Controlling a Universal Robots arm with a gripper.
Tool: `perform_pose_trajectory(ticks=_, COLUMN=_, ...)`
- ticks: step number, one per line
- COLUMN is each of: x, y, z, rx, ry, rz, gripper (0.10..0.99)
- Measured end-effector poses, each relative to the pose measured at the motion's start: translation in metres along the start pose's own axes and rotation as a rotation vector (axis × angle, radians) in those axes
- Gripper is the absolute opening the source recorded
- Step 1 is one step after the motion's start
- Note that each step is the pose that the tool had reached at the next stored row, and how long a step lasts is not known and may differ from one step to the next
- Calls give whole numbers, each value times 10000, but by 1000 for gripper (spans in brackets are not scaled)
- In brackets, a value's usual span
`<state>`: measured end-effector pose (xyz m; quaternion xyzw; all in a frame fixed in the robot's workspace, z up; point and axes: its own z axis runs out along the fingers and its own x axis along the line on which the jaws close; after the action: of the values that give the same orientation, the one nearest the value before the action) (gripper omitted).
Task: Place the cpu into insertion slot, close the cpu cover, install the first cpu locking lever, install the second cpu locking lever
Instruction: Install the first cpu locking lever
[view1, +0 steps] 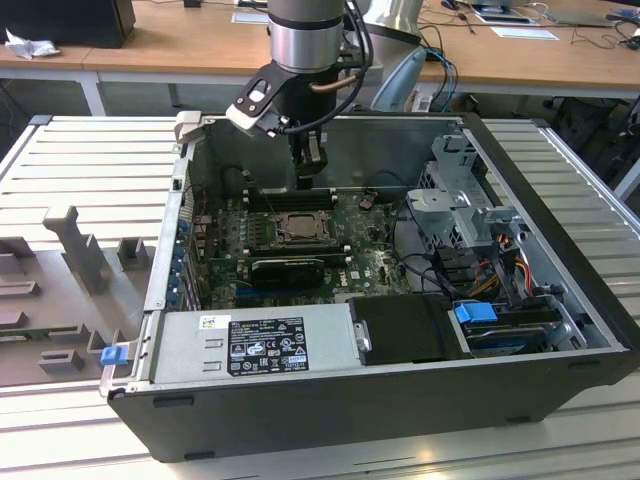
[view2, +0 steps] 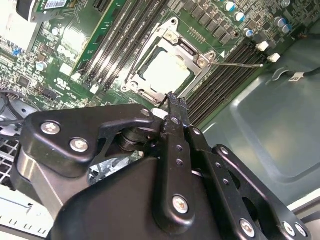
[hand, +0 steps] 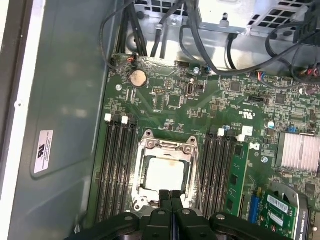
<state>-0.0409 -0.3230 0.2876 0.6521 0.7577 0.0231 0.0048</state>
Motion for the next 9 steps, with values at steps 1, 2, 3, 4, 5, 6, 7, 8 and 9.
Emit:
perform_pose_trajectory(ticks=1, x=0, y=0, z=0, rx=4, ry=8, rz=-177, gripper=106)
perform_pose_trajectory(ticks=2, x=0, y=0, z=0, rx=8, ry=15, rz=-355, gripper=106)
perform_pose_trajectory(ticks=3, x=0, y=0, z=0, rx=10, ry=18, rz=-439, gripper=106)
perform_pose_trajectory(ticks=4, x=0, y=0, z=0, rx=12, ry=20, rz=-491, gripper=106)
perform_pose_trajectory(ticks=5, x=0, y=0, z=1, rx=11, ry=22, rz=-515, gripper=106)
perform_pose_trajectory(ticks=6, x=0, y=0, z=1, rx=12, ry=23, rz=-538, gripper=106)
perform_pose_trajectory(ticks=7, x=0, y=-1, z=1, rx=13, ry=23, rz=-556, gripper=106)
perform_pose_trajectory(ticks=8, x=0, y=-1, z=7, rx=15, ry=29, rz=-663, gripper=106)
perform_pose_trajectory(ticks=9, x=0, y=-1, z=9, rx=18, ry=32, rz=-767, gripper=106)
